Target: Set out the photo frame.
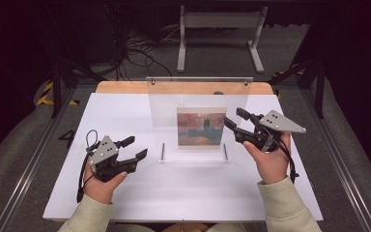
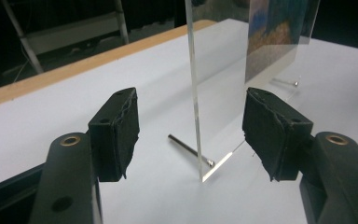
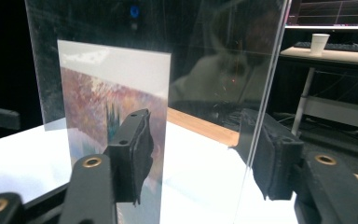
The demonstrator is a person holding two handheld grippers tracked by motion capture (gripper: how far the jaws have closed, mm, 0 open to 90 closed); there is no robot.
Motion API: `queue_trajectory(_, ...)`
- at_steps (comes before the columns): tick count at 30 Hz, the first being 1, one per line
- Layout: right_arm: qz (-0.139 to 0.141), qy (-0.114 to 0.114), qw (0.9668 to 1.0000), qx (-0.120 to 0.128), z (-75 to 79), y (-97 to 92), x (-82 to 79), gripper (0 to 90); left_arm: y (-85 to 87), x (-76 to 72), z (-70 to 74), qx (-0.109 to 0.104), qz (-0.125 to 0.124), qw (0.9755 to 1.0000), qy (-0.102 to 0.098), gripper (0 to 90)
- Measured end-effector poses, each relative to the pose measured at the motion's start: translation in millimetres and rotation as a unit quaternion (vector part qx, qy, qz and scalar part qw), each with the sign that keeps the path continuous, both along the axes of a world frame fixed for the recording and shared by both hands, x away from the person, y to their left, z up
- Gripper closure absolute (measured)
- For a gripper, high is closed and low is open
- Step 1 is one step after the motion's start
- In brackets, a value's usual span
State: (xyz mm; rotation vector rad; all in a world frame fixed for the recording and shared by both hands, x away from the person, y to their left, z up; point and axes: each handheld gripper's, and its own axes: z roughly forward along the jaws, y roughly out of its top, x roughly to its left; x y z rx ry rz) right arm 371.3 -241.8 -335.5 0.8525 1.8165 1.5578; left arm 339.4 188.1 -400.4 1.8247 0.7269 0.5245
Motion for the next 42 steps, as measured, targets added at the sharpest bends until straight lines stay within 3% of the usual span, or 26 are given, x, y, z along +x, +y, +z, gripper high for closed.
queue_trajectory(7,0.004,0.019,0.9998,-0.001,-10.3,-2.5,10.7,41.5,7.6,0.5,-9.0,-0.001,0.008,0.9998,0.017,36.6)
queue_trajectory(12,-0.007,0.025,0.9996,-0.008,-8.3,-6.0,8.6,37.2,8.3,1.5,-9.8,0.001,0.006,0.9999,0.016,36.1)
queue_trajectory(19,-0.013,0.007,0.9995,-0.027,7.1,-20.8,-6.8,35.5,13.5,-2.4,-7.3,-0.003,0.002,0.9999,0.012,34.5)
queue_trajectory(25,-0.006,0.007,0.9993,-0.036,15.3,-35.9,-22.8,30.4,21.6,-8.6,-5.5,-0.002,0.001,0.9999,0.012,32.5)
queue_trajectory(36,-0.009,0.023,0.9989,-0.039,17.2,-65.9,-48.4,23.5,29.4,-17.6,-6.4,0.002,-0.006,0.9999,0.013,28.6)
queue_trajectory(42,0.003,0.029,0.9979,-0.058,6.0,-79.0,-62.8,23.4,35.9,-20.0,-8.2,0.004,-0.003,0.9999,0.015,26.4)
